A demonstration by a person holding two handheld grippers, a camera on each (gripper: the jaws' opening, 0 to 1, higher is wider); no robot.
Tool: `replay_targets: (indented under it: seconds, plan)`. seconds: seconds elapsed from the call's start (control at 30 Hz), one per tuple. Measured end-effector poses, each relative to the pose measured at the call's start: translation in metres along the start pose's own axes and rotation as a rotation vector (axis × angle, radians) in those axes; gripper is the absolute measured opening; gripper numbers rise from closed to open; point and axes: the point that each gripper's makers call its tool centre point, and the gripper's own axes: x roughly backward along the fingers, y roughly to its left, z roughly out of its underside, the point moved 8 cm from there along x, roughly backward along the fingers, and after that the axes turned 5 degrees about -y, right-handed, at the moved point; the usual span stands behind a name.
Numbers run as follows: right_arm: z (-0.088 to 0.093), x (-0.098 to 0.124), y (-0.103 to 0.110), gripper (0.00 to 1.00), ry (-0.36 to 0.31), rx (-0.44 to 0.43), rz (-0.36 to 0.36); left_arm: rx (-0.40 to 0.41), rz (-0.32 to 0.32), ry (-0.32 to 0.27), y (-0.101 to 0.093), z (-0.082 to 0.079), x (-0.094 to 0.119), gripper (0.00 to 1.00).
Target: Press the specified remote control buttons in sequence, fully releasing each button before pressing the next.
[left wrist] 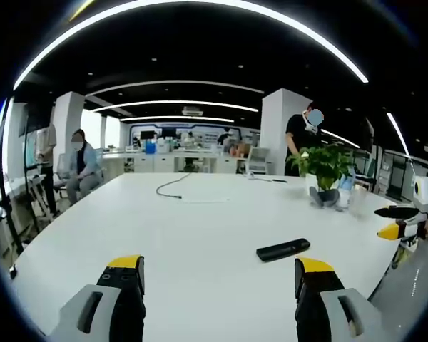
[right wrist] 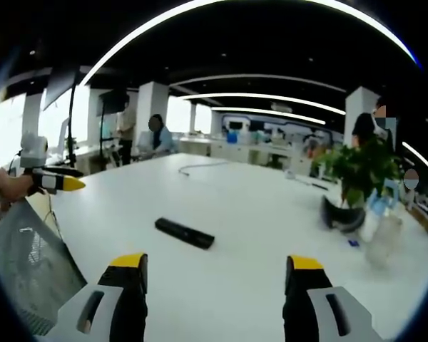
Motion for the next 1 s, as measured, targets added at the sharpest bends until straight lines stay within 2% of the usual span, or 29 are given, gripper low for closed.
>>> replay_targets:
  seconds: [0.57, 1.0]
  plan:
    - [0.0028, -0.0013, -0.0003, 0.75, 0.028, 0.015, -0.007, -0.010, 0.017, 0.017, -0.0025, 0.0015, -0.0010, 0.89]
    - [0.0030, -0.0005, -0.0001, 0.74, 0.022, 0.008, -0.007, -0.015, 0.020, 0.025, -0.0023, 0.0026, -0.0016, 0.89]
